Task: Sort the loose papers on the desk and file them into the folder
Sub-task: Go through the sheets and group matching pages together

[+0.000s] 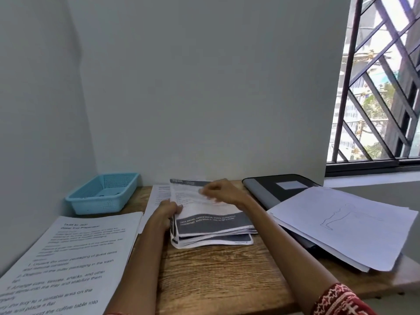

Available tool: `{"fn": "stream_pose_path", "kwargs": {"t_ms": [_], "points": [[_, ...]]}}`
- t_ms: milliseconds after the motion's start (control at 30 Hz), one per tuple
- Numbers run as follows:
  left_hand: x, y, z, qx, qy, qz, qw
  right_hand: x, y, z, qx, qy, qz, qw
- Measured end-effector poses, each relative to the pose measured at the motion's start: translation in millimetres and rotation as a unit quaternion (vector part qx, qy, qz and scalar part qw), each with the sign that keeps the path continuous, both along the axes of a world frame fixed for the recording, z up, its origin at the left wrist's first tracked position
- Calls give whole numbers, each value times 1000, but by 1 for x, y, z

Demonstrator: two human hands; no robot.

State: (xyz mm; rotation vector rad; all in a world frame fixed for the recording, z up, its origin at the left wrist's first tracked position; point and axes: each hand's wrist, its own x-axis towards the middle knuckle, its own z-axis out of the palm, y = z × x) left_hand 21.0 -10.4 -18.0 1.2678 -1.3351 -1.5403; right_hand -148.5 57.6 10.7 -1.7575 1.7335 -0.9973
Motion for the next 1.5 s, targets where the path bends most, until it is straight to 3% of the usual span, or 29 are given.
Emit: {"fn": "stream_pose_path", "kwargs": {"t_ms": [67,133,267,467,600,733,900,1067,1200,1300,1500], "points": [[0,0,4,-54,17,4,998,-13,-6,-13,-106,90,-178,974],[-1,1,8,-99,37,-3,994,-19,-10,-29,-120,40,-258,958],[-1,1,10,-132,93,-45,986,-27,-13,-34,-105,-202,-290,929],[14,11,18,-102,252,-183,945,-33,-5,-33,-65,-372,-207,903],[23,14,14,-93,286,-261,918,-32,11,-29,-52,-338,-197,919],[28,25,13,-71,325,-286,899,-26,23,-22,-21,-409,-118,905],[32,44,44,-109,243,-187,946,-22,35,1,-120,-406,-99,900],[41,51,90,-202,191,-105,955,-27,56,38,-221,-403,-90,884],[46,62,104,-248,174,-64,951,-16,72,51,-267,-274,-101,918],[45,70,93,-267,148,-42,951,-6,77,41,-261,-232,-105,931],[37,92,57,-262,147,-16,954,9,84,3,-258,-316,-132,903]]}}
